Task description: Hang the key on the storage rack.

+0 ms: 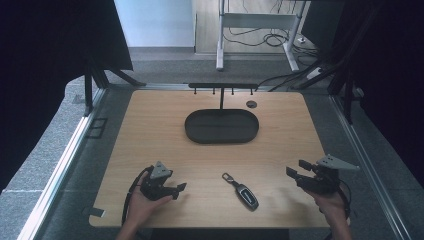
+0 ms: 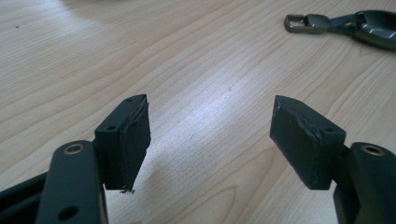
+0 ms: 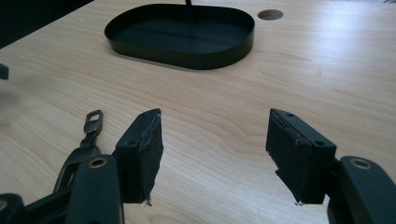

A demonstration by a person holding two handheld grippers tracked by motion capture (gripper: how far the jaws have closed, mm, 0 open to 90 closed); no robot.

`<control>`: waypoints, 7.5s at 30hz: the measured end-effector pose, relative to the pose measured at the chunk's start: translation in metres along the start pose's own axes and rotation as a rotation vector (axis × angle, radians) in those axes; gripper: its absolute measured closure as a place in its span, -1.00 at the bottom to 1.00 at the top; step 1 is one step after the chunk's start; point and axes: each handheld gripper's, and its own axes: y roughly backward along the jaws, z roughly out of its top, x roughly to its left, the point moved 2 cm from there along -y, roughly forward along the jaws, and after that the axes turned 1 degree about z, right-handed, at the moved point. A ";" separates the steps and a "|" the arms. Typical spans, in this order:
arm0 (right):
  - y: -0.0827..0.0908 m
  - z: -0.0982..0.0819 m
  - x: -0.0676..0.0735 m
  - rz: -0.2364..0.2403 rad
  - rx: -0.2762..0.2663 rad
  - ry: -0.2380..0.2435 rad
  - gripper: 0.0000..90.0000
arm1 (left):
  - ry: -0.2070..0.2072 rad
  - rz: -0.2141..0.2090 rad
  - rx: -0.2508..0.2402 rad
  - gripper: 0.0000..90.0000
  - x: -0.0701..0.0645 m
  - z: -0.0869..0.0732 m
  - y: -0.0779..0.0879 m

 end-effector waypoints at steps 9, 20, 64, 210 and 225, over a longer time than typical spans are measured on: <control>-0.011 0.003 0.014 -0.011 0.061 0.021 -0.17 | 0.009 0.020 -0.006 -0.33 0.000 -0.001 0.007; -0.019 0.022 0.031 0.054 0.163 0.082 -0.06 | -0.018 -0.002 0.015 -0.34 -0.006 0.000 0.006; -0.086 0.072 0.081 0.143 0.364 0.220 -0.01 | 0.014 0.004 0.002 -0.36 -0.004 -0.002 0.003; -0.160 0.015 0.125 0.105 0.766 0.301 0.78 | 0.001 -0.037 0.025 -0.37 -0.004 -0.004 0.002; -0.153 0.016 0.122 0.111 0.701 0.284 0.79 | 0.003 -0.037 0.026 -0.37 -0.003 -0.004 0.002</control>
